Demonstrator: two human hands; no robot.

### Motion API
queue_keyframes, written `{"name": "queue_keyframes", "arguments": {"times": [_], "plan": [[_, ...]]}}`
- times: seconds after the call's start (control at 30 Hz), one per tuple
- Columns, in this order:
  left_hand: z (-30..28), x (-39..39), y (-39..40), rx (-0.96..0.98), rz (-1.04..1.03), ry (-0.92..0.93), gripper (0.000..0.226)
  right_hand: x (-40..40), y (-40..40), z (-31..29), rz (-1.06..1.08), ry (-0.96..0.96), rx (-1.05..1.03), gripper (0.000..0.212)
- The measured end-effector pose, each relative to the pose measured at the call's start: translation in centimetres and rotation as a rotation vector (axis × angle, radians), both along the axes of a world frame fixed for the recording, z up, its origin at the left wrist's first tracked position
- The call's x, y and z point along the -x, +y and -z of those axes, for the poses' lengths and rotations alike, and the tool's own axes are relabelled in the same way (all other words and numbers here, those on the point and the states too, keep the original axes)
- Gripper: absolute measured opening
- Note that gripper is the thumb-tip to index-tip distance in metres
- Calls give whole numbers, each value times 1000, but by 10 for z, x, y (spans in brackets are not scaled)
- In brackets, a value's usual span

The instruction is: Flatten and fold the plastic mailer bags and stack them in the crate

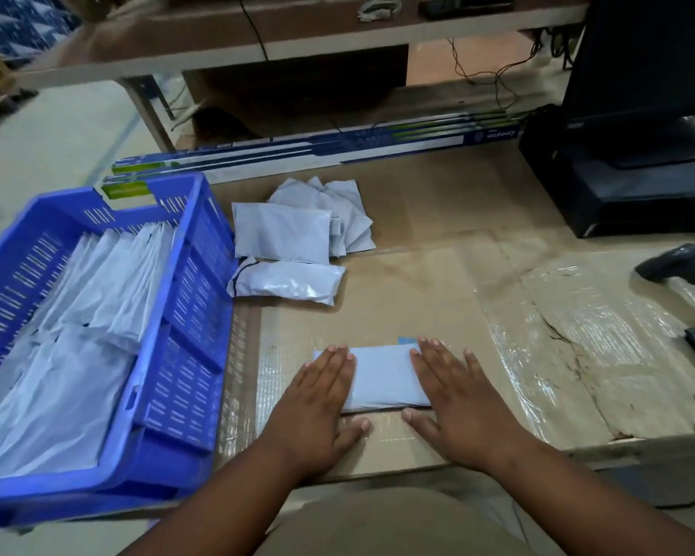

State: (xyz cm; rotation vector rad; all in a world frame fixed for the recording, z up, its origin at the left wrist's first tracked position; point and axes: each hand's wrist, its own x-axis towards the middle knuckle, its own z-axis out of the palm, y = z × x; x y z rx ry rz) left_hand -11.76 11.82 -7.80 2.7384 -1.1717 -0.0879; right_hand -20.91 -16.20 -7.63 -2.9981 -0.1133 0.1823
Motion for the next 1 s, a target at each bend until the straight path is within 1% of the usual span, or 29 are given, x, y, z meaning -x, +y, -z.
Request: {"name": "queue_keyframes", "arguments": {"times": [0.07, 0.17, 0.23, 0.27, 0.33, 0.37, 0.4, 0.47, 0.57, 0.63, 0.67, 0.73, 0.8, 0.93, 1.0], "plan": [[1, -2, 8, 1, -34, 66, 93, 5, -13, -3, 27, 68, -2, 94], [-2, -4, 22, -33, -124, 182, 100, 4, -28, -12, 68, 132, -17, 108], [-10, -5, 27, -40, -167, 206, 98, -3, -29, -24, 121, 124, -55, 104], [-15, -5, 23, -12, -171, 204, 93, -7, -25, -31, 122, 69, -61, 97], [-24, -6, 2, 98, -91, 81, 81, -20, -7, -41, 53, -48, -52, 85], [-24, -6, -12, 142, -29, 16, 74, -27, 7, -44, 4, -70, -70, 82], [-22, -6, -27, 162, 26, -5, 69, -32, 23, -44, -39, -55, -105, 82], [-16, -4, -47, 98, 68, 39, 66, -37, 47, -35, -75, 11, -145, 81], [-1, -4, -42, 43, 66, -28, 63, -34, 42, -12, -94, -63, -71, 71], [2, -7, -28, 51, 25, -33, 69, -28, 25, -4, -47, -56, -66, 77], [3, -9, -22, 65, -12, -13, 74, -25, 16, -2, -15, -48, -92, 82], [4, -12, -9, 63, -74, 82, 82, -20, 0, 1, 32, 11, -154, 92], [1, -15, 0, 65, -108, 159, 86, -18, -9, 1, 50, 43, -188, 98], [-24, -21, 2, 60, -138, 292, 81, -21, -20, -8, 52, 98, -284, 103], [-46, -29, -4, 38, -145, 341, 84, -27, -27, -17, 40, 102, -294, 98]]}}
